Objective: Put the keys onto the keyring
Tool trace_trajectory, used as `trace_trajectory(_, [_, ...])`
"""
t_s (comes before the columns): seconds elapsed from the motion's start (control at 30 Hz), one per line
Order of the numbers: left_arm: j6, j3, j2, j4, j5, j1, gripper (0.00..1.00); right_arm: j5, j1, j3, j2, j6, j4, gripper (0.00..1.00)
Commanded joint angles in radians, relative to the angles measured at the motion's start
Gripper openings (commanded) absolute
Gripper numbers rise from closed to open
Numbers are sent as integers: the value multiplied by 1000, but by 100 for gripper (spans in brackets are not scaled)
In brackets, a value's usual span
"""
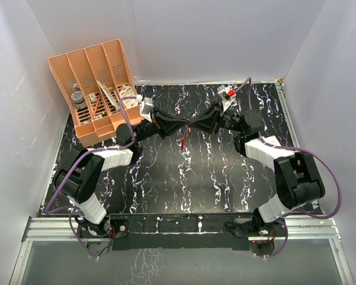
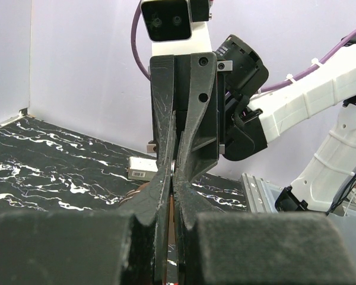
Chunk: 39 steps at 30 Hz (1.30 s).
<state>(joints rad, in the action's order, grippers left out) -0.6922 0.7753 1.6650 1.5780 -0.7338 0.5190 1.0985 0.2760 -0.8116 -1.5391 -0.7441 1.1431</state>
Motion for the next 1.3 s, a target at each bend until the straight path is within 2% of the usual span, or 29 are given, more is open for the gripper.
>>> trace_trajectory(0.0, [-4, 33, -2, 206, -9, 5, 0, -7, 7, -50, 6, -5, 76, 6])
trace_trajectory(0.23, [-4, 18, 7, 206, -10, 6, 0, -3, 9, -53, 8, -3, 76, 0])
trace_trajectory(0.5, [-6, 15, 13, 181, -15, 7, 0, 4, 12, -53, 5, 7, 66, 0])
trace_trajectory(0.67, [22, 41, -5, 68, -47, 6, 7, 6, 13, -59, 20, 102, -86, 0])
trace_trajectory(0.9, [82, 79, -33, -124, -97, 6, 8, -8, 14, -60, 64, 265, -311, 0])
trace_trajectory(1.27, [265, 140, -99, -583, -131, 7, 7, -27, 15, -56, 107, 395, -487, 0])
